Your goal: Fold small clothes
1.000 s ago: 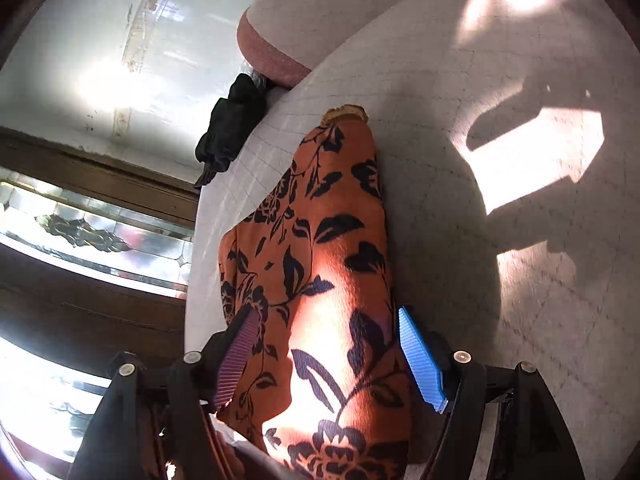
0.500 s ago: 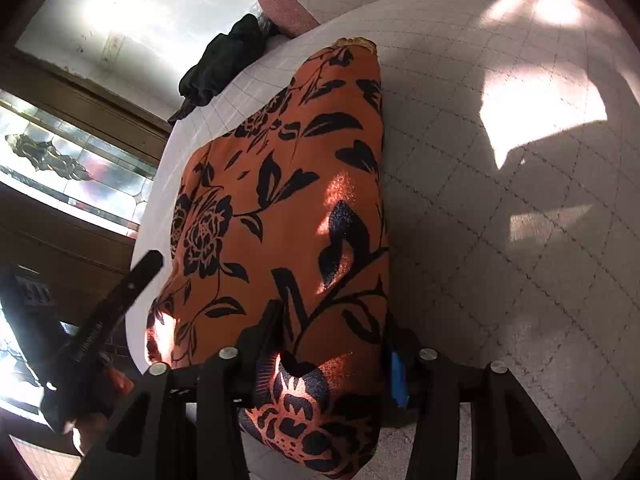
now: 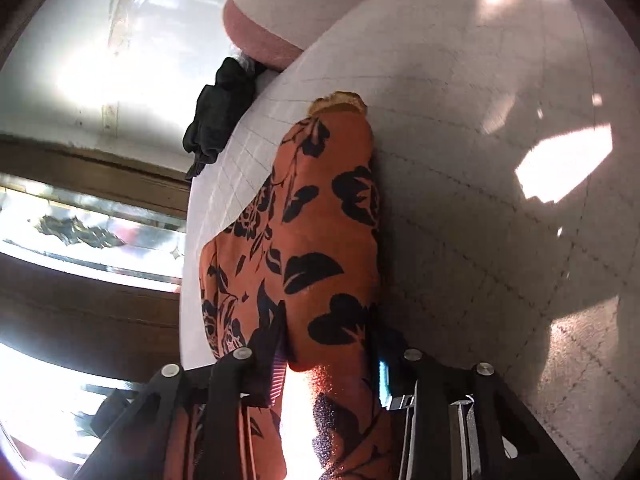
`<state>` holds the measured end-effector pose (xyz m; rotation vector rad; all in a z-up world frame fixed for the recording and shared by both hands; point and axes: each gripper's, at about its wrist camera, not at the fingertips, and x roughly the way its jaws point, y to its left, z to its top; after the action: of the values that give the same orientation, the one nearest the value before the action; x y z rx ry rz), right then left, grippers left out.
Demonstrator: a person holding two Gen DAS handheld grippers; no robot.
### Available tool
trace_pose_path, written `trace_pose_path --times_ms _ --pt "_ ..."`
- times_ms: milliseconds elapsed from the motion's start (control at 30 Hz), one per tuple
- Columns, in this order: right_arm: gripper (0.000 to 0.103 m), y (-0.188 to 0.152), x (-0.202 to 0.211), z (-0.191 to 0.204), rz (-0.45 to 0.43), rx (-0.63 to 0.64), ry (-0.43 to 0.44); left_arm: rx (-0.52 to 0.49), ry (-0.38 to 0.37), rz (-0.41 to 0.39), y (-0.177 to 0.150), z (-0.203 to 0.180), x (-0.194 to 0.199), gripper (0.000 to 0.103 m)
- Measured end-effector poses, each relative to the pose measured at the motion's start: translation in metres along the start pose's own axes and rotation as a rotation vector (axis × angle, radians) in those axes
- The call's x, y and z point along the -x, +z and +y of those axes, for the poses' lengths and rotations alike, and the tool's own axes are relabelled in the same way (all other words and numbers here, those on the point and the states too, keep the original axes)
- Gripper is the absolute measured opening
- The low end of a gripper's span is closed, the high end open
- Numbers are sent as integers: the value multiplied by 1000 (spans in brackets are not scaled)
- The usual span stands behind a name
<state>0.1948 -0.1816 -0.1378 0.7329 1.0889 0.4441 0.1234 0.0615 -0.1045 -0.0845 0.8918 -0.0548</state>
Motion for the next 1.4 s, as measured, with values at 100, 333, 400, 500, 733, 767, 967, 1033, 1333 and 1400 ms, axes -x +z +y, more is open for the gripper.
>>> trace_pose_path --times_ms 100,333,400,500,733,767,967,1033,1333,1400 --pt "34 -8 -8 0 -1 65 -118 -1 4 1 0 -3 -1 25" --pt "74 -32 35 -6 -58 -43 36 36 -26 4 1 4 0 25" --pt "76 -49 35 -12 -29 -70 41 35 -22 2 1 4 -1 25" --pt "40 -62 16 1 49 32 -52 53 -33 -1 0 6 1 25" --pt "57 -63 25 10 51 81 -128 177 -136 -61 -8 41 60 26" --pt "63 -64 26 8 56 72 -127 193 -123 11 -18 45 49 26" --pt "63 -70 74 43 -154 213 -157 265 -131 102 -27 61 37 28" --pt "63 -72 84 65 -192 272 -130 263 -140 106 -26 63 41 28" --pt "64 -91 9 84 -26 293 -43 249 -332 126 59 62 -8 62" --pt "64 -101 2 83 -32 326 -64 204 -205 164 75 62 -43 30"
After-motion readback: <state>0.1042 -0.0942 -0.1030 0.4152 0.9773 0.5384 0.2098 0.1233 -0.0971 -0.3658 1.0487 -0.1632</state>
